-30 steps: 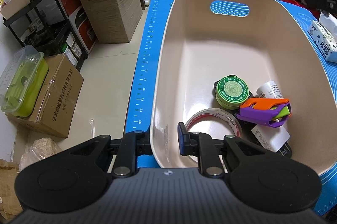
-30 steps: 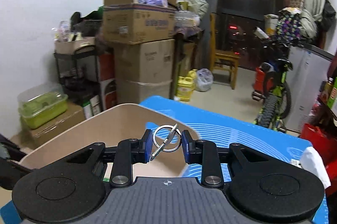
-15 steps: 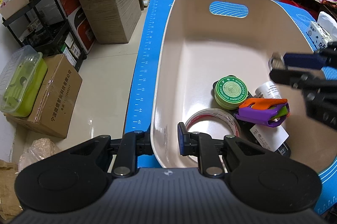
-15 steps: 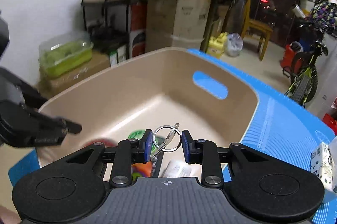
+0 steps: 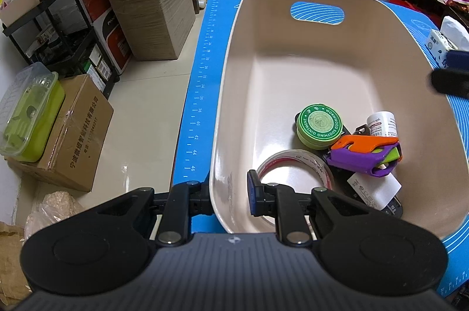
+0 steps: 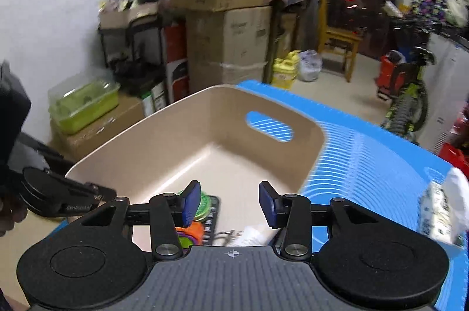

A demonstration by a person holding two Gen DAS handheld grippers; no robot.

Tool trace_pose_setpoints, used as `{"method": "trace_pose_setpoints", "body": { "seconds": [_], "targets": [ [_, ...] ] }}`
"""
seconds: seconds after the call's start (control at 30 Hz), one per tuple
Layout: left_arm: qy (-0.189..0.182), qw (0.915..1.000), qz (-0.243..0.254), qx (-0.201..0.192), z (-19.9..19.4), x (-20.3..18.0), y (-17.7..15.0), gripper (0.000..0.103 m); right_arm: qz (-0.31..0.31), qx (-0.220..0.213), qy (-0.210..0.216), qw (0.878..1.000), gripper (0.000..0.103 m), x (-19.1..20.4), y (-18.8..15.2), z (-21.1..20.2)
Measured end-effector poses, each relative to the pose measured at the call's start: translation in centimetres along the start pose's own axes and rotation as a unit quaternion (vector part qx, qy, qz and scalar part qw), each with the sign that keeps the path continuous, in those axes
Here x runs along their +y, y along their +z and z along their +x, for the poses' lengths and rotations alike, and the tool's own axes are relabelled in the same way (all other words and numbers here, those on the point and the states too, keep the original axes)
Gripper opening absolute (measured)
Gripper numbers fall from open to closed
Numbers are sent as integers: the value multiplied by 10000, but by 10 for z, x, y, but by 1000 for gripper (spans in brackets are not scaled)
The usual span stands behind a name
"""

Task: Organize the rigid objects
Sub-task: 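Move the right gripper to the black marker on the mat, then grasp the black marker with the right gripper and lift it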

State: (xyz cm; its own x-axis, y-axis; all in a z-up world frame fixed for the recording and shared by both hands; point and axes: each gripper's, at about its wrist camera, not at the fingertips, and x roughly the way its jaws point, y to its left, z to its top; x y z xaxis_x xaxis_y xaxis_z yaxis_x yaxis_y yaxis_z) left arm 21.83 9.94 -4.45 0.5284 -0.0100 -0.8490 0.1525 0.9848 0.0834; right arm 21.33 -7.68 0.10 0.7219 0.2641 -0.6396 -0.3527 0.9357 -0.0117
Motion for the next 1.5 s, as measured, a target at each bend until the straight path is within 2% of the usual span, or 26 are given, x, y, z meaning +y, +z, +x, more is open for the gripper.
{"method": "trace_pose_setpoints", "body": {
  "seconds": [0.17, 0.33, 0.5, 0.73, 0.83, 1.27, 1.37, 1.5],
  "targets": [
    [-9, 10000, -5, -4, 0, 0, 0, 21, 327, -55, -348, 9988, 56, -29, -11, -19],
    [-9, 10000, -11, -2, 0, 0, 0, 21, 551, 177, -578, 9966, 56, -56, -34, -14],
    [-10, 10000, -17, -1, -1, 0, -1, 21, 434, 478, -484, 9967, 56, -59, -51, 6],
    [36, 10000, 4, 1, -2, 0, 1, 21, 362, 958, -128, 9947, 56, -55, -76, 37],
    [45, 10000, 3, 10, -2, 0, 1, 21, 313, 1023, 59, 9942, 56, -50, -80, 47],
    [47, 10000, 2, 15, -2, 1, 2, 21, 412, 1227, 322, 9911, 55, -56, -90, 77],
    [71, 10000, 9, 20, -1, 2, 2, 22, 375, 1269, 257, 9909, 56, -56, -90, 81],
    [83, 10000, 14, 19, -1, 1, 2, 23, 7, 1462, -163, 9891, 57, -47, -81, 83]
  ]
}}
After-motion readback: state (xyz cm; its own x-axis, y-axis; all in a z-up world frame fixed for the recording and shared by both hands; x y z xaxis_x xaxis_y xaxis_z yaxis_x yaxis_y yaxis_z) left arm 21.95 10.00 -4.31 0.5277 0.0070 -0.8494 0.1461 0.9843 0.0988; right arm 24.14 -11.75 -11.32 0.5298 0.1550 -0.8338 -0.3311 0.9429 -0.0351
